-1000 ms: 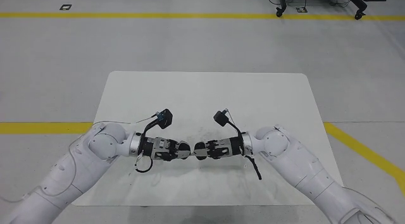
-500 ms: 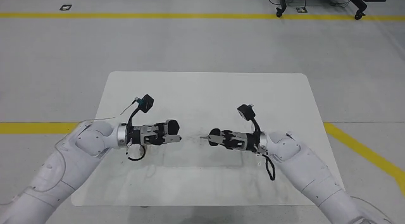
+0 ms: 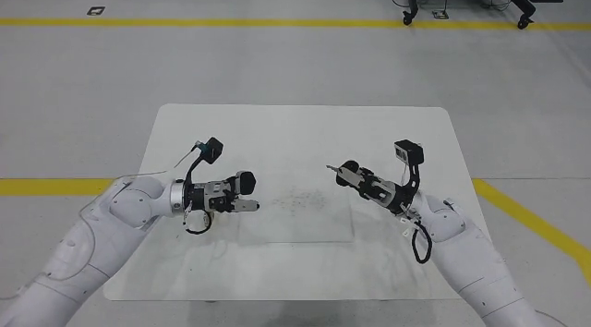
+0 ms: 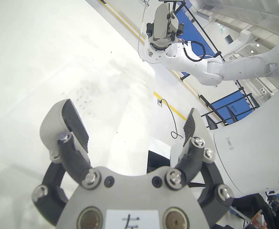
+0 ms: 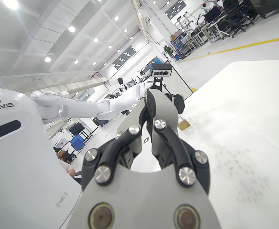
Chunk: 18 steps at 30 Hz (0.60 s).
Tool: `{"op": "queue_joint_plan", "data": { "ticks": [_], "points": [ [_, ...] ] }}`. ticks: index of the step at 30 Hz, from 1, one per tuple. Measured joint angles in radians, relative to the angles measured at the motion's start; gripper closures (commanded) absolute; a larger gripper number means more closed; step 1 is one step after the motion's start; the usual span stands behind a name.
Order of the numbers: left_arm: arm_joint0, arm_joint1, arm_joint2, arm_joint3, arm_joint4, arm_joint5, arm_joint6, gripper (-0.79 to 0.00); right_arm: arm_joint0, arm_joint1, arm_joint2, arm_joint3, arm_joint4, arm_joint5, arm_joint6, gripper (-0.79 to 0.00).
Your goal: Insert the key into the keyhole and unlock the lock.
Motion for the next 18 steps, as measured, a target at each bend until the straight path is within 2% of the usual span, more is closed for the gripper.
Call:
{"op": "queue_joint_plan", "data": {
  "ticks": [3,5,9,12,13,16,18],
  "points": [
    [0.012,0.011,-0.058,-0.019,0.087,0.026,0.066,-0.785,0.0,0.0,0.0,0.0,0.0,0.0,0.0,0.0],
    [0.044,0.032,-0.133,-0.042,0.192,0.065,0.121,-0.785,0.0,0.0,0.0,0.0,0.0,0.0,0.0,0.0],
    [0.156,0.082,-0.311,-0.125,0.398,0.192,0.196,-0.785,0.0,0.0,0.0,0.0,0.0,0.0,0.0,0.0],
    [0.296,0.119,-0.463,-0.252,0.561,0.346,0.237,-0.785,0.0,0.0,0.0,0.0,0.0,0.0,0.0,0.0],
    [0.366,0.131,-0.515,-0.322,0.643,0.419,0.242,-0.785,0.0,0.0,0.0,0.0,0.0,0.0,0.0,0.0],
    [0.549,0.147,-0.598,-0.503,0.822,0.578,0.219,-0.785,0.0,0.0,0.0,0.0,0.0,0.0,0.0,0.0],
    [0.641,0.15,-0.613,-0.583,0.896,0.633,0.198,-0.785,0.0,0.0,0.0,0.0,0.0,0.0,0.0,0.0]
  ]
}}
